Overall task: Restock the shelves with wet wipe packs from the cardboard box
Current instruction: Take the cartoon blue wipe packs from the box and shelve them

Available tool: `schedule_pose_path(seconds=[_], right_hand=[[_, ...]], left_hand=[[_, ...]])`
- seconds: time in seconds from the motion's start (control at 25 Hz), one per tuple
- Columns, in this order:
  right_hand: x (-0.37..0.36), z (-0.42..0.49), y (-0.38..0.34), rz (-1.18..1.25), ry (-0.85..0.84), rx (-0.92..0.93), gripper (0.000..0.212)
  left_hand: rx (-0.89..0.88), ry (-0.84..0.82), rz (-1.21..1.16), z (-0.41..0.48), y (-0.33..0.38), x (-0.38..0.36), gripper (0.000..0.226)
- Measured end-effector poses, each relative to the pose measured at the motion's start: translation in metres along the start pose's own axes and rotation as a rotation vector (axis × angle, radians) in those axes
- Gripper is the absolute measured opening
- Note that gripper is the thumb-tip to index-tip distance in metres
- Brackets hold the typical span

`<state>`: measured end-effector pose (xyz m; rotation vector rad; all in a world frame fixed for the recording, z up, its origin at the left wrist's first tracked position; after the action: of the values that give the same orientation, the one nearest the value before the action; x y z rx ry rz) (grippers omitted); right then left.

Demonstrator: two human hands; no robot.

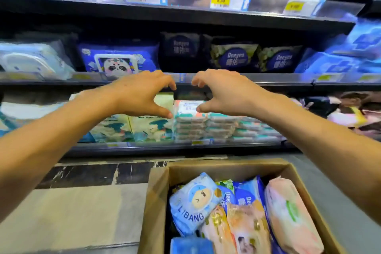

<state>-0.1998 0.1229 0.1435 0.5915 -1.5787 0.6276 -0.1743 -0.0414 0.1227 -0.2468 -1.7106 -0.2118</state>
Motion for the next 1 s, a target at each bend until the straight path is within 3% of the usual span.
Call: schedule_pose_path(seconds=[0.24,0.44,0.76,1.0], right_hand=[[-0.051,-0.060,0.070,0.057,-0.057,-0.103,0.060],[-0.121,-0.099,0.096,0.107,-0.210,-0.119,0.064],[-0.222,-0.130,0.094,0.176,-0.424,-0.108,0.062],[-0.251,-0.138,0.104,0.250,-0.467,-0.131,0.067]], left_hand=[[-0.080,-0.096,-0.172,0.022,0.043,-0.065,0.073],[-0.123,-0.345,-0.176,0.033,0.079,-0.138,0.083],[-0.069,-0.554,-0.235,0.026,0.095,-0.238,0.068],[0.120,-0.677,-0.416,0.028,0.099,-0.301,0.072]])
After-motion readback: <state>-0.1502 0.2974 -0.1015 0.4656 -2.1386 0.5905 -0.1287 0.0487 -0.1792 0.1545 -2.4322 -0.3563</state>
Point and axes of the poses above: each hand's wrist, its own z-axis towards the middle knuckle, its own x-axis out of the back of the hand, y = z × x, the point moved 7 cm from there along z, towards the middle knuckle, and after that the axes turned 10 degrees about -y, right-handed, at the moved point
